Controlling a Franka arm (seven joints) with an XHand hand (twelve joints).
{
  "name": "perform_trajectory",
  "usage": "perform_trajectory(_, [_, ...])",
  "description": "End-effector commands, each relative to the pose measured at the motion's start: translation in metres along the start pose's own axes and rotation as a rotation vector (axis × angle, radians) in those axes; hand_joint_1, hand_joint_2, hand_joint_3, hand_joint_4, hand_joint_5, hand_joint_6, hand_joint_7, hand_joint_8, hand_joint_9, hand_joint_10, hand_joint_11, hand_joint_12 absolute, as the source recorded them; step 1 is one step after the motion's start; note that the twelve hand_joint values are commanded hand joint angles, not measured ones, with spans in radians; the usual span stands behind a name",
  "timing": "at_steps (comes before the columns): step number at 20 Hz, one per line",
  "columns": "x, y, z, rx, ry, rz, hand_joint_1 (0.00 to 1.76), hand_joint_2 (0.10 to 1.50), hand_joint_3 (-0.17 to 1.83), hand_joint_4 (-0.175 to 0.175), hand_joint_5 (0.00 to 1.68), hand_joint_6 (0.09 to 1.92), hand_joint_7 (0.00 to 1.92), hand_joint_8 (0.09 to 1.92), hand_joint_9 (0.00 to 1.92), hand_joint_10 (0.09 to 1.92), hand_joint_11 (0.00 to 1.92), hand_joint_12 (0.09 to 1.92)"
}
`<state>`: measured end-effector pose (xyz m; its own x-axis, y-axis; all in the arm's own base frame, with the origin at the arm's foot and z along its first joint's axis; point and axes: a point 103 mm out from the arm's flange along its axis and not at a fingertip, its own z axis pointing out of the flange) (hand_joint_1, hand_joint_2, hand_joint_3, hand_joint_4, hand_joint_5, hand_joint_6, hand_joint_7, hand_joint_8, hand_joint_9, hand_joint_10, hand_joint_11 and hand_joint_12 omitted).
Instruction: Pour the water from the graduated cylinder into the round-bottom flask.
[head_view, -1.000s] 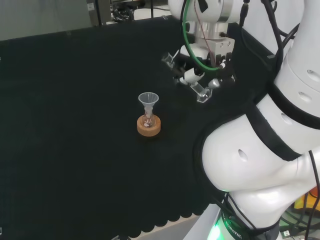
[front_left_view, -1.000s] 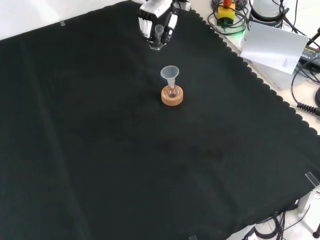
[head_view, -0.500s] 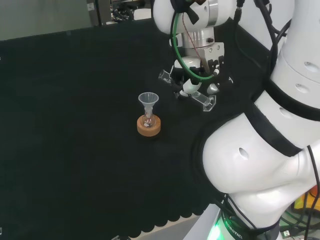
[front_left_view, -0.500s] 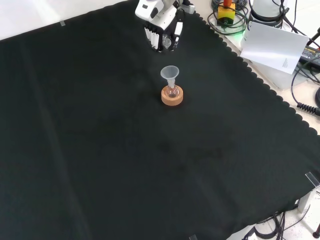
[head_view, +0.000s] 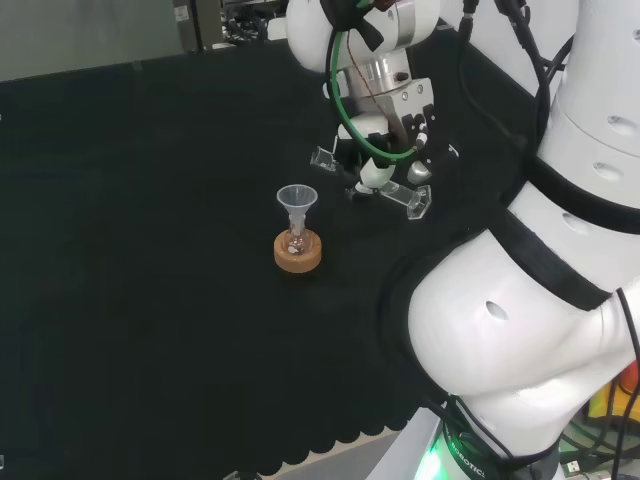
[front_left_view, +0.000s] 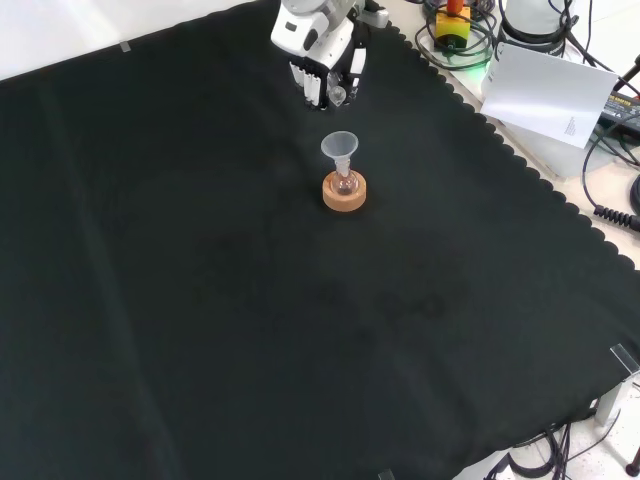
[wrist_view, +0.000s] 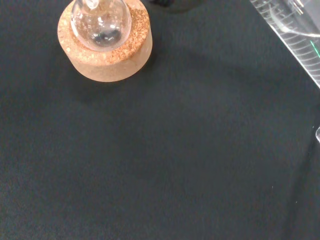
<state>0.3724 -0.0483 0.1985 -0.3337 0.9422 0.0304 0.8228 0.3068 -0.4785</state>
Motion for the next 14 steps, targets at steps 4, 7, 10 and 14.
perform_trajectory(4, [0.0009, 0.0069, 0.0053, 0.188, -0.14, 0.02, 1.27, 1.08, 0.0, -0.175, 1.04, 0.91, 1.07, 0.89, 1.46, 0.09, 1.26, 0.74])
perform_trajectory(7, [0.0013, 0.0079, 0.005, 0.211, -0.163, 0.027, 1.27, 1.08, 0.0, -0.175, 1.04, 0.91, 1.07, 0.89, 1.46, 0.09, 1.26, 0.74])
perform_trajectory(10, [0.002, 0.0085, 0.0035, 0.228, -0.183, 0.036, 1.27, 1.08, 0.0, -0.175, 1.04, 0.91, 1.07, 0.9, 1.46, 0.09, 1.26, 0.74])
perform_trajectory(14, [0.0042, 0.0093, 0.0002, 0.242, -0.209, 0.043, 1.27, 1.08, 0.0, -0.175, 1.03, 0.91, 1.07, 0.9, 1.46, 0.09, 1.26, 0.74])
